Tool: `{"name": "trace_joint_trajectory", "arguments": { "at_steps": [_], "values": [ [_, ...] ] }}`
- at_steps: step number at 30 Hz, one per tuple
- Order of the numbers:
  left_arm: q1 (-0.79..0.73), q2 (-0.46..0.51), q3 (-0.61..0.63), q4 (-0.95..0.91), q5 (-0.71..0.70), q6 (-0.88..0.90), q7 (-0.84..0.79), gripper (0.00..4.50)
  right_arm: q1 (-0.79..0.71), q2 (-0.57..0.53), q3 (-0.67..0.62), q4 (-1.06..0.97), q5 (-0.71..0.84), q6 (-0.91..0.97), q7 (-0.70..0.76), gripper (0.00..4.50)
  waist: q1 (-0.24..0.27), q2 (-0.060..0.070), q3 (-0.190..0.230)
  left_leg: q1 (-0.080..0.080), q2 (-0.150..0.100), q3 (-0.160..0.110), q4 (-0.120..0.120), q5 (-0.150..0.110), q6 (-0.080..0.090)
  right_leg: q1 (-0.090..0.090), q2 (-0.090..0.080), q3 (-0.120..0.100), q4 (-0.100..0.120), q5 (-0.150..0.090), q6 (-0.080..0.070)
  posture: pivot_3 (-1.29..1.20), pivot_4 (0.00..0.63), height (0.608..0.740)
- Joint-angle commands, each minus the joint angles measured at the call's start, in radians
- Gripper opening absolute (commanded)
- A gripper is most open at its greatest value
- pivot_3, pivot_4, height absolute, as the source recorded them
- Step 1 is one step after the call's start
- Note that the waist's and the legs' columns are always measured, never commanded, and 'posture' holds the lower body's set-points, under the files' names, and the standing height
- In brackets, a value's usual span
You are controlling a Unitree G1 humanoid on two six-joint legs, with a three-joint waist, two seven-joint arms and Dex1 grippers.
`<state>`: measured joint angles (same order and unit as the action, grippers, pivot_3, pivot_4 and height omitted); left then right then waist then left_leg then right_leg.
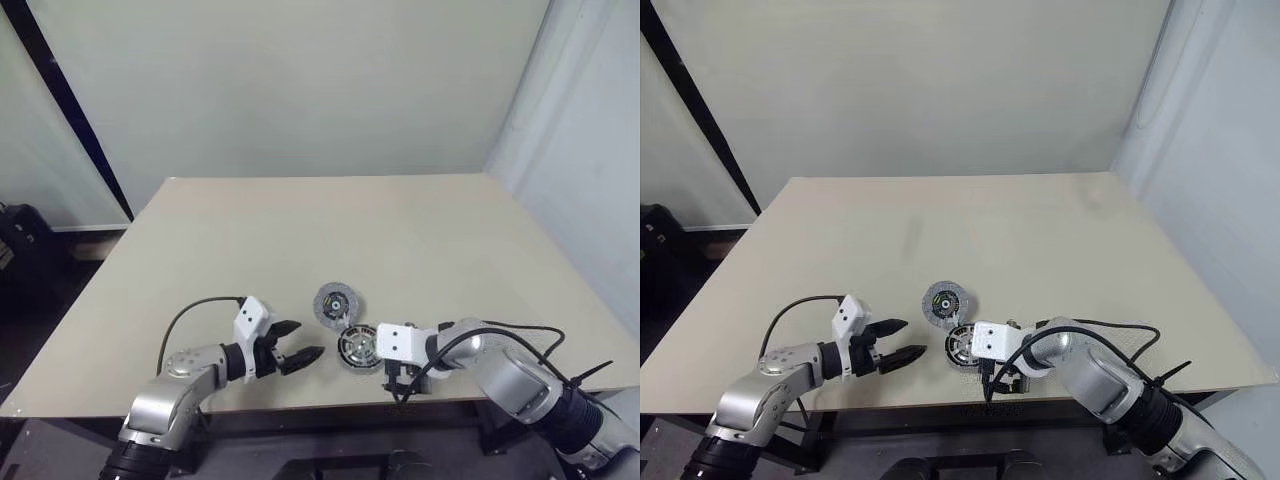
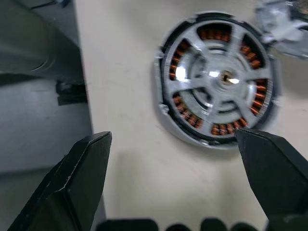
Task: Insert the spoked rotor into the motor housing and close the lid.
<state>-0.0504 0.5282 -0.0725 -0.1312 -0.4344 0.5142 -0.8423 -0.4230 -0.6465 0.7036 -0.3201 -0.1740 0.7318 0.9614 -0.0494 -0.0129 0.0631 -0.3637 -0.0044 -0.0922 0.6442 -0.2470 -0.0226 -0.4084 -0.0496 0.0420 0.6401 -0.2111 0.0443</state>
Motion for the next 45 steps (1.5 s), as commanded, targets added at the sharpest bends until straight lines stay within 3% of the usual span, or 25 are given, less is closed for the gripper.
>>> {"name": "trace_joint_trajectory", "arguments": {
  "at_steps": [1,13,15,18,26,29,39,45],
  "values": [
    [-0.021,0.007,-0.003,-0.010,0.013,-0.024,-0.016,4.50,-0.029,0.013,0.014,0.002,-0.031,-0.029,0.001,4.47,0.000,0.000,0.000,0.000,0.000,0.000,0.000,0.000,0.000,0.000,0.000,0.000,0.000,0.000,0.000,0.00,0.000,0.740],
    [-0.025,0.006,-0.001,-0.003,0.035,-0.027,-0.028,4.50,-0.016,0.071,0.037,0.080,-0.062,-0.067,-0.009,4.47,0.000,0.000,0.000,0.000,0.000,0.000,0.000,0.000,0.000,0.000,0.000,0.000,0.000,0.000,0.000,0.00,0.000,0.740],
    [-0.025,0.005,0.001,-0.004,0.034,-0.023,-0.026,3.88,-0.014,0.075,0.036,0.094,-0.067,-0.074,-0.013,4.50,0.000,0.000,0.000,0.000,0.000,0.000,0.000,0.000,0.000,0.000,0.000,0.000,0.000,0.000,0.000,0.00,0.000,0.740],
    [-0.025,0.008,0.002,-0.005,0.028,-0.010,-0.029,2.83,-0.010,0.083,0.036,0.128,-0.084,-0.099,-0.029,3.84,0.000,0.000,0.000,0.001,0.000,0.000,0.001,0.000,0.000,0.001,0.000,0.000,0.000,0.000,0.000,0.00,0.000,0.740],
    [-0.024,0.007,0.006,0.002,0.032,-0.008,-0.025,0.00,0.000,0.129,0.015,0.155,-0.084,-0.112,-0.049,0.98,0.000,0.000,0.000,0.002,0.000,0.000,0.001,0.000,0.000,0.002,0.000,0.000,0.001,0.000,0.000,0.00,0.000,0.740],
    [-0.024,0.006,0.005,0.005,0.035,-0.010,-0.022,0.00,0.007,0.148,0.000,0.148,-0.067,-0.094,-0.042,0.04,0.000,0.000,0.000,0.003,0.001,0.000,0.001,0.000,0.000,0.002,0.001,0.000,0.001,0.000,0.000,0.00,0.000,0.740],
    [-0.017,-0.002,0.003,0.005,0.043,-0.013,-0.007,0.00,0.017,0.291,-0.072,0.086,0.045,0.107,-0.061,0.02,-0.001,0.000,0.000,0.003,0.002,0.000,0.000,0.000,0.000,0.001,0.001,-0.001,0.002,0.000,0.000,0.00,0.000,0.740],
    [-0.012,-0.009,0.012,0.007,0.054,-0.024,0.018,0.00,0.026,0.454,-0.139,0.112,0.059,0.219,-0.213,0.02,-0.003,0.000,0.000,0.003,0.007,0.000,0.000,0.000,0.000,-0.001,0.006,-0.001,0.003,0.000,0.000,0.00,0.000,0.740]
  ]
}}
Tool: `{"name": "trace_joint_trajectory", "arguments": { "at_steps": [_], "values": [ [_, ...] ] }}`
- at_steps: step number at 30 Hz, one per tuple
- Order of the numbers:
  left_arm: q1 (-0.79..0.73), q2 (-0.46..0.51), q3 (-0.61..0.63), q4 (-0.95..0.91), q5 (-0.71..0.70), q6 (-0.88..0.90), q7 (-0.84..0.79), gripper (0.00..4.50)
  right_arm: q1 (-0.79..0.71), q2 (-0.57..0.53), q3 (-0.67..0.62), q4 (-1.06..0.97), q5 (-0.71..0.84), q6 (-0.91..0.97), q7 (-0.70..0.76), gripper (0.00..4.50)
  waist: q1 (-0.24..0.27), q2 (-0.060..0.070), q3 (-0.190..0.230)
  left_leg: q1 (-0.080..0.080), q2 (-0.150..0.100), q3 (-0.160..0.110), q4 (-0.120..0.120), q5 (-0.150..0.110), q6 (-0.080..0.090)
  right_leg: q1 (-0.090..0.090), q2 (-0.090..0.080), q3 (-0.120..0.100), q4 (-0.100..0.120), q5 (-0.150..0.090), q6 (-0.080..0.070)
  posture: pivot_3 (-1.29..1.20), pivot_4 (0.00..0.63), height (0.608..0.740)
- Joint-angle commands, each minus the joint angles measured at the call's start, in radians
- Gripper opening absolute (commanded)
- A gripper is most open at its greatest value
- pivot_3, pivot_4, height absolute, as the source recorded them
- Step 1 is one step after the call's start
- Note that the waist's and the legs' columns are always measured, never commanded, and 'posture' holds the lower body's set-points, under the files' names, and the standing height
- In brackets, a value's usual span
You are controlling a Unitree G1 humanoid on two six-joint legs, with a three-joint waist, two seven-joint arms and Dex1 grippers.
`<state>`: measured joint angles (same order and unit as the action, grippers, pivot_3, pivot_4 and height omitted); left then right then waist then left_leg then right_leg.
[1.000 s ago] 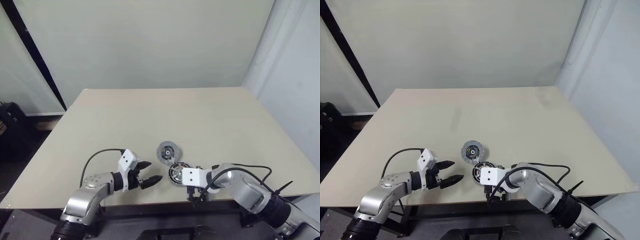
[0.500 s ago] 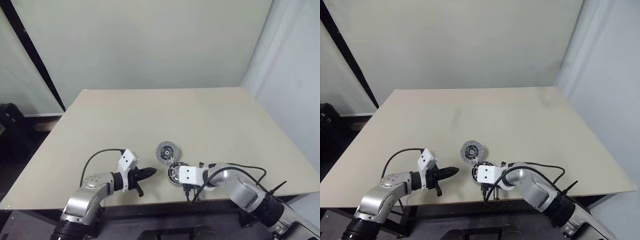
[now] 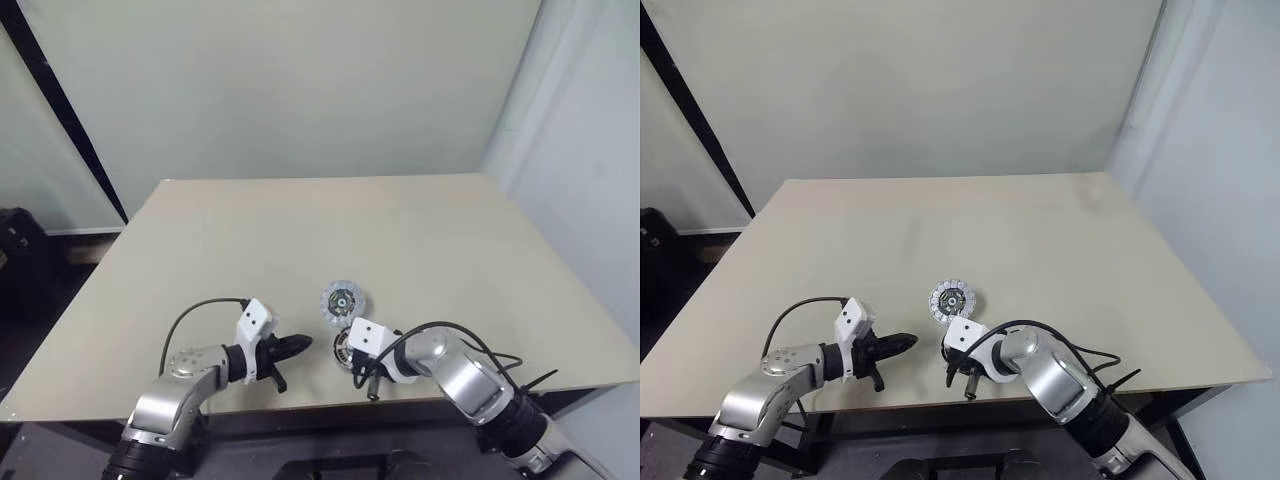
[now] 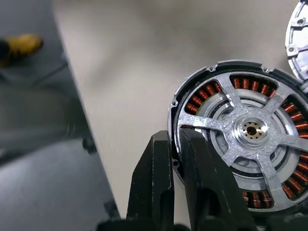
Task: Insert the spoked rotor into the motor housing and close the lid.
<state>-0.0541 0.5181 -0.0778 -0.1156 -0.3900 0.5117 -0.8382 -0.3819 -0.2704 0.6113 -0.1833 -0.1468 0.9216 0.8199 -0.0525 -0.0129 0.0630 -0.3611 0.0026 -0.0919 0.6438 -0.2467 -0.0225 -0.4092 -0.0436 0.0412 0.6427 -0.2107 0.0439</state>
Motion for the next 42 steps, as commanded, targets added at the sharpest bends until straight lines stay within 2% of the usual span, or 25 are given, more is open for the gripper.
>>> {"name": "trace_joint_trajectory", "arguments": {
  "at_steps": [1,7,13,15,17,24,31,35,42],
  "values": [
    [-0.007,0.000,0.020,-0.007,0.012,-0.024,0.018,0.00,-0.012,0.105,-0.059,-0.020,0.040,0.045,-0.093,0.02,0.001,0.000,0.000,0.000,0.000,0.000,0.000,0.000,0.000,0.000,0.001,0.000,0.000,0.000,0.000,0.00,0.000,0.740],
    [-0.004,-0.006,0.052,0.001,0.014,-0.043,0.046,0.00,0.003,0.249,-0.136,0.022,0.092,0.127,-0.226,0.02,0.003,0.001,0.001,-0.002,-0.001,-0.002,0.000,0.000,0.000,0.000,0.001,0.002,-0.001,0.000,0.000,0.00,0.000,0.740],
    [0.001,-0.002,0.095,-0.003,0.009,-0.051,0.069,0.00,-0.014,0.197,-0.077,0.030,0.120,0.095,-0.210,0.02,0.003,0.001,0.001,-0.002,-0.003,-0.001,0.000,0.000,0.000,0.000,-0.001,0.001,-0.001,0.000,0.000,0.00,0.000,0.740],
    [0.005,0.000,0.102,-0.007,0.009,-0.050,0.070,0.00,-0.021,0.167,-0.045,0.012,0.136,0.104,-0.184,0.67,0.003,0.002,0.001,-0.002,-0.003,-0.001,0.000,0.000,0.000,0.000,-0.001,0.001,-0.001,0.000,0.000,0.00,0.000,0.740],
    [0.008,0.000,0.106,-0.013,0.009,-0.047,0.072,0.00,-0.027,0.151,-0.029,-0.006,0.150,0.108,-0.174,1.13,0.002,0.001,0.001,-0.002,-0.003,-0.001,0.001,0.000,0.000,0.000,-0.002,0.001,-0.001,0.000,0.000,0.00,0.000,0.740],
    [0.018,0.006,0.112,-0.029,0.007,-0.033,0.070,0.00,-0.106,0.042,0.043,-0.091,0.186,0.119,-0.090,3.68,0.002,0.002,0.001,-0.002,-0.003,-0.001,0.000,0.000,0.000,0.000,-0.001,0.001,-0.001,0.000,0.000,0.00,0.000,0.740],
    [0.018,0.014,0.111,-0.040,0.003,-0.016,0.064,0.00,-0.238,-0.173,0.201,-0.098,0.125,-0.025,0.049,3.68,0.002,0.002,0.001,-0.002,-0.003,-0.001,0.001,0.000,0.000,0.000,-0.002,0.000,-0.002,0.000,0.000,0.00,0.000,0.740],
    [0.022,0.007,0.103,-0.053,0.003,-0.008,0.067,0.00,-0.256,-0.203,0.239,-0.037,0.086,-0.113,0.073,3.68,0.002,0.002,0.001,-0.002,-0.003,-0.001,0.000,0.000,0.000,0.000,-0.002,0.000,-0.001,0.000,0.000,0.00,0.000,0.740],
    [0.037,0.005,0.105,-0.072,0.002,0.000,0.067,0.00,-0.242,-0.174,0.243,0.078,0.045,-0.223,0.082,3.68,0.002,0.002,0.001,-0.002,-0.003,-0.001,0.000,0.000,0.000,0.000,-0.002,0.000,-0.001,0.000,0.000,0.00,0.000,0.740]
  ]
}}
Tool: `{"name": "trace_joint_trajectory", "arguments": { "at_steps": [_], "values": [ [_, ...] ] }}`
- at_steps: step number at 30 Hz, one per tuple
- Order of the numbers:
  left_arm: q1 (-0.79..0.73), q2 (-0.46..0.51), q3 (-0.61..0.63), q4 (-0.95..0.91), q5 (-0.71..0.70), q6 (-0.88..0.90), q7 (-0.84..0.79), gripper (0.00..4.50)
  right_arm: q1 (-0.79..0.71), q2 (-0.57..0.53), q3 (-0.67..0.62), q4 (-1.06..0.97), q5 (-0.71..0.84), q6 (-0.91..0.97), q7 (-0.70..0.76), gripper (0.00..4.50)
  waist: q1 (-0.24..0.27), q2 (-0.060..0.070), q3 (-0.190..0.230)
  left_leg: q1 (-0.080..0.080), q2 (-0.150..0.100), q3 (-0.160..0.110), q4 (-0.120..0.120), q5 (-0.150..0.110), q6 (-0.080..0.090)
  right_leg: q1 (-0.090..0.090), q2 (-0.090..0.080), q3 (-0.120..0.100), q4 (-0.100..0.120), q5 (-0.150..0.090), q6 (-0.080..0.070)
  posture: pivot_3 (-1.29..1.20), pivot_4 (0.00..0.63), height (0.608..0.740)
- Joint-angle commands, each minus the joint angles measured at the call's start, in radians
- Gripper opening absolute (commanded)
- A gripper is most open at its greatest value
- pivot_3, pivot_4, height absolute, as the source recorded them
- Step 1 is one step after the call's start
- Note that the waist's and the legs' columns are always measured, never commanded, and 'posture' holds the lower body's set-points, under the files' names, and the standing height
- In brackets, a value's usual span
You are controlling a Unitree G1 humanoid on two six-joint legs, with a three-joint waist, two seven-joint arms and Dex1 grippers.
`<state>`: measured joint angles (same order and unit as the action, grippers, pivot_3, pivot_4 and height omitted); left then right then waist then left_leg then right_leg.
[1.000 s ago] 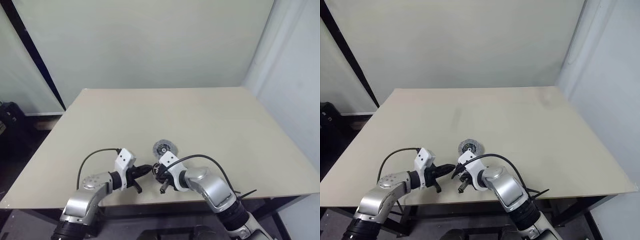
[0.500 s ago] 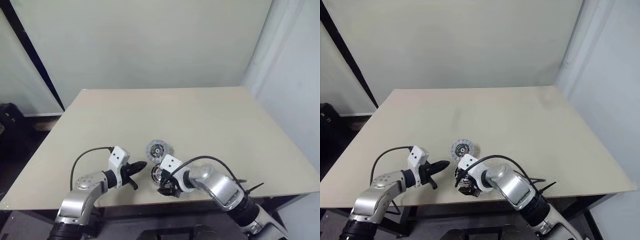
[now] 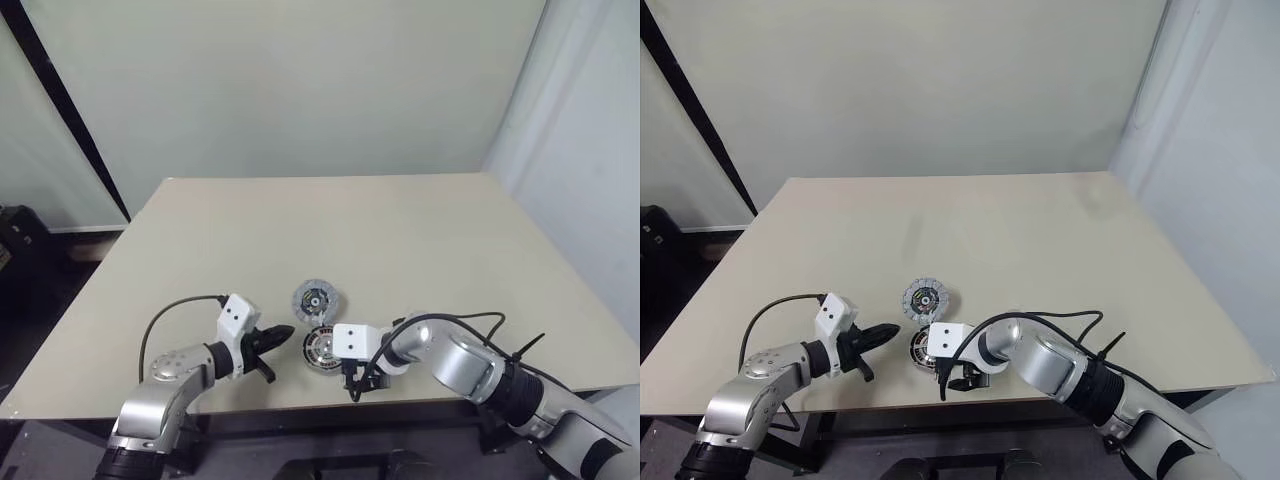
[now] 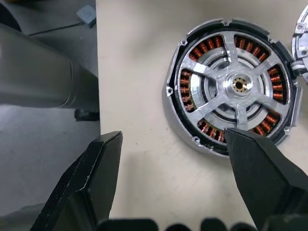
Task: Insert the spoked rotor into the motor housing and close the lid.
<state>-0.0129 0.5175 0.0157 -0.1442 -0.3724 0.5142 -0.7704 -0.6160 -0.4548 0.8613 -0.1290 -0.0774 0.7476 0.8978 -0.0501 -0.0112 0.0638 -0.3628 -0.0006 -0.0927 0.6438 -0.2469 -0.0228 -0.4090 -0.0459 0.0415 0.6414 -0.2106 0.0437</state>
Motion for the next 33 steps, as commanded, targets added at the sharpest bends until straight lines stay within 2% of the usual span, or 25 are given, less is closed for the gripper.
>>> {"name": "trace_joint_trajectory", "arguments": {
  "at_steps": [1,4,7,13,16,25,28,33],
  "values": [
    [-0.002,0.007,0.014,-0.044,-0.016,-0.001,-0.001,0.00,-0.005,0.013,-0.007,0.034,-0.031,-0.059,0.004,3.68,0.000,0.000,0.000,0.000,0.000,0.000,0.000,0.000,0.000,0.000,0.000,0.000,0.000,0.000,0.000,0.00,0.000,0.740],
    [0.005,0.012,0.022,-0.049,-0.017,0.003,0.000,0.00,0.003,0.020,-0.005,0.063,-0.051,-0.085,-0.001,3.68,0.000,0.000,0.000,0.000,0.000,0.000,0.000,0.000,0.000,0.000,0.000,0.000,0.000,0.000,0.000,0.00,0.000,0.740],
    [0.008,0.014,0.026,-0.052,-0.018,0.006,0.001,0.00,0.009,0.025,0.000,0.095,-0.091,-0.113,-0.016,3.09,0.000,0.000,0.000,0.000,0.000,0.000,0.000,0.000,0.000,0.000,0.000,0.000,0.000,0.000,0.000,0.00,0.000,0.740],
    [0.013,0.014,0.029,-0.056,-0.018,0.009,0.003,0.00,0.023,0.037,-0.016,0.073,-0.108,-0.088,0.016,0.94,0.000,0.000,0.000,0.000,0.000,0.000,0.000,0.000,0.000,0.001,0.000,0.000,0.000,0.000,0.000,0.00,0.000,0.740],
    [0.015,0.013,0.030,-0.056,-0.017,0.010,0.004,0.00,0.028,0.053,-0.032,0.031,-0.090,-0.031,0.047,0.03,0.000,0.000,0.000,0.001,0.000,-0.001,0.000,0.000,0.000,0.001,0.000,0.000,0.000,0.000,0.000,0.00,0.000,0.740],
    [0.013,0.006,0.032,-0.047,-0.017,0.006,0.012,0.00,0.040,0.171,-0.092,-0.033,0.005,0.190,0.042,0.03,0.000,0.000,0.000,0.001,0.000,-0.001,0.000,0.000,0.000,0.000,0.000,0.000,0.001,0.000,0.000,0.00,0.000,0.740],
    [0.015,0.006,0.039,-0.043,-0.017,0.002,0.016,0.00,0.023,0.182,-0.081,-0.025,-0.003,0.159,0.025,0.03,0.000,0.000,0.000,0.001,0.000,-0.001,0.000,0.000,0.000,0.000,0.000,0.000,0.001,0.000,0.000,0.00,0.000,0.740],
    [0.023,0.010,0.049,-0.048,-0.019,0.004,0.016,0.00,-0.033,0.110,-0.042,-0.028,-0.057,0.033,0.038,0.03,0.000,0.000,0.000,0.000,-0.001,-0.001,0.001,0.000,0.000,0.000,-0.001,0.000,0.001,0.000,0.000,0.00,0.000,0.740]
  ]
}}
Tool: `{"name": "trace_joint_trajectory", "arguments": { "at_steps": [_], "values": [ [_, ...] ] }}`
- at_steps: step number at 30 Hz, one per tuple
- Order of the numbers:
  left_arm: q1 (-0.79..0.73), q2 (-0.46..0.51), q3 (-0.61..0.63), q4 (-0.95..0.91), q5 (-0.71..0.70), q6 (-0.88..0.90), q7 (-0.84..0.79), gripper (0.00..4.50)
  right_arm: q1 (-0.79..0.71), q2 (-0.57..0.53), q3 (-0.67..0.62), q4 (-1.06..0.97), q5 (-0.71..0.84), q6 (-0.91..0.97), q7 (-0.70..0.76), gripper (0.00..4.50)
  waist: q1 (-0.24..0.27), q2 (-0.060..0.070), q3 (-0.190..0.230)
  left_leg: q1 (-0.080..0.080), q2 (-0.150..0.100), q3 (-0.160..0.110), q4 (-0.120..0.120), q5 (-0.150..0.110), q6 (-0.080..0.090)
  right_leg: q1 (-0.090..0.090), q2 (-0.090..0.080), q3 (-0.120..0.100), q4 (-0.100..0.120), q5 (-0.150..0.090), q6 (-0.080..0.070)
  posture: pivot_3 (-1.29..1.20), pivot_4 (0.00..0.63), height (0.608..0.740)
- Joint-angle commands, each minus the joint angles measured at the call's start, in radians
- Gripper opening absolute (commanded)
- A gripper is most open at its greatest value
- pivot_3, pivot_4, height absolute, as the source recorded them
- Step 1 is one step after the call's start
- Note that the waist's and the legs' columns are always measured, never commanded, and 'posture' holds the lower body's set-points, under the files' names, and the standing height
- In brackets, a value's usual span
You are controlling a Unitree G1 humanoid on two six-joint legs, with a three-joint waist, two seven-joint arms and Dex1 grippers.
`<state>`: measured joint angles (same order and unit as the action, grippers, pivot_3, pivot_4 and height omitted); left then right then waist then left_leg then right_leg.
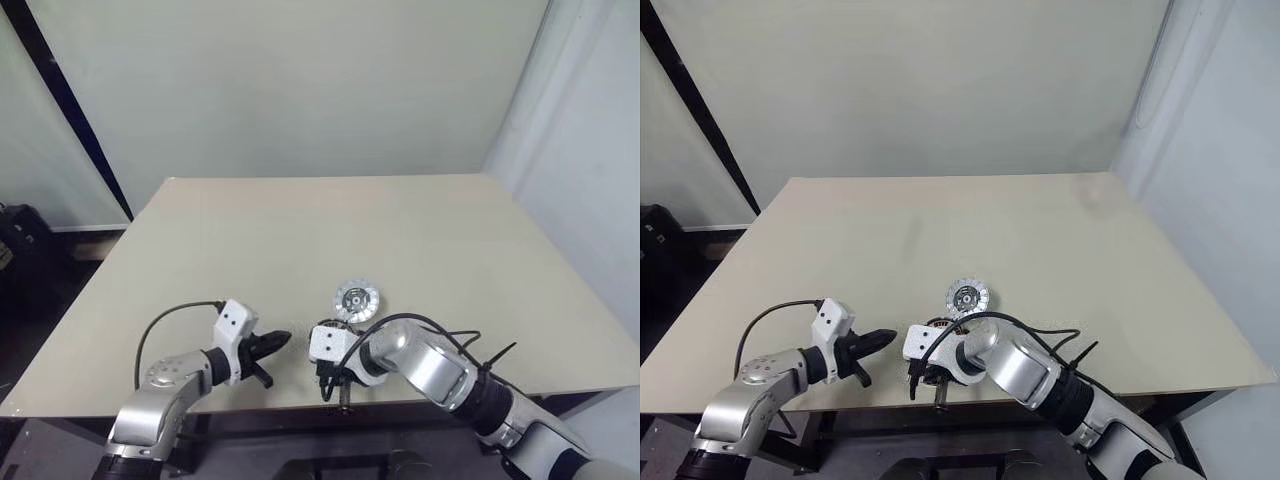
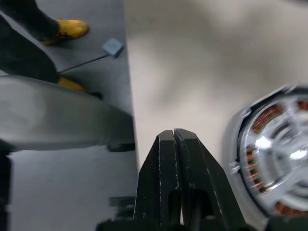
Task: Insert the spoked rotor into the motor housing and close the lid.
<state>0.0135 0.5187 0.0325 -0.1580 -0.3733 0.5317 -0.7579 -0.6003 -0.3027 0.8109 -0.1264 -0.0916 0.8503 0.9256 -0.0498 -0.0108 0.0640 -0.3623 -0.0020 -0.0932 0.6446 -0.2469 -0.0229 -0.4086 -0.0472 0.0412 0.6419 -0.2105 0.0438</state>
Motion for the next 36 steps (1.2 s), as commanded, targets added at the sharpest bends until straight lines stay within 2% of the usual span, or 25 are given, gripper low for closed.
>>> {"name": "trace_joint_trajectory", "arguments": {
  "at_steps": [1,3,13,21,24,33,34,36],
  "values": [
    [-0.001,0.010,0.035,-0.035,-0.018,-0.014,0.004,0.00,-0.060,-0.064,0.020,-0.034,-0.056,-0.084,0.020,0.21,0.000,0.000,0.000,0.000,0.000,0.000,0.000,0.000,0.000,0.000,0.000,0.000,0.000,0.000,0.000,0.00,0.000,0.740],
    [0.001,0.011,0.038,-0.036,-0.017,-0.013,0.004,0.00,-0.071,-0.094,0.035,-0.041,-0.071,-0.104,0.036,0.59,0.000,0.000,0.000,0.000,0.000,0.000,0.000,0.000,0.000,0.000,0.000,0.000,0.000,0.000,0.000,0.00,0.000,0.740],
    [0.007,0.007,0.044,-0.041,-0.014,-0.011,0.007,0.00,-0.048,-0.065,0.046,0.002,-0.108,-0.159,0.016,4.03,0.000,0.000,0.000,0.000,0.000,0.000,-0.002,0.000,0.000,0.000,0.000,0.000,0.000,0.000,0.000,0.00,0.000,0.740],
    [0.014,0.006,0.050,-0.047,-0.018,-0.010,0.016,0.00,-0.019,-0.047,0.050,0.092,-0.139,-0.211,-0.006,4.03,0.000,0.000,0.000,0.000,0.000,0.000,0.000,0.000,0.000,0.000,0.000,0.000,0.000,0.000,0.000,0.00,0.000,0.740],
    [0.016,0.006,0.051,-0.048,-0.020,-0.009,0.020,0.00,-0.006,-0.034,0.045,0.125,-0.147,-0.227,-0.020,3.41,0.000,0.000,0.000,0.000,0.000,0.000,-0.001,0.000,0.000,0.000,0.000,0.000,0.001,0.000,0.000,0.00,0.000,0.740],
    [0.013,0.006,0.052,-0.045,-0.020,-0.010,0.023,0.00,0.020,-0.003,0.008,0.102,-0.139,-0.186,-0.022,0.21,0.000,0.000,0.000,0.000,0.000,0.000,-0.001,0.000,0.000,0.001,0.000,0.000,0.001,0.000,0.000,0.00,0.000,0.740],
    [0.013,0.006,0.052,-0.045,-0.020,-0.011,0.023,0.00,0.022,0.001,0.002,0.085,-0.130,-0.163,-0.012,0.05,0.000,0.000,0.000,0.000,0.000,0.000,-0.001,0.000,0.000,0.000,0.000,0.000,0.000,0.000,0.000,0.00,0.000,0.740],
    [0.012,0.006,0.052,-0.042,-0.020,-0.011,0.023,0.00,0.027,0.010,-0.008,0.056,-0.114,-0.115,0.001,0.05,0.000,0.000,0.000,0.000,0.000,0.000,-0.001,0.000,0.000,0.000,0.000,0.000,0.001,0.000,0.000,0.00,0.000,0.740]
  ]
}}
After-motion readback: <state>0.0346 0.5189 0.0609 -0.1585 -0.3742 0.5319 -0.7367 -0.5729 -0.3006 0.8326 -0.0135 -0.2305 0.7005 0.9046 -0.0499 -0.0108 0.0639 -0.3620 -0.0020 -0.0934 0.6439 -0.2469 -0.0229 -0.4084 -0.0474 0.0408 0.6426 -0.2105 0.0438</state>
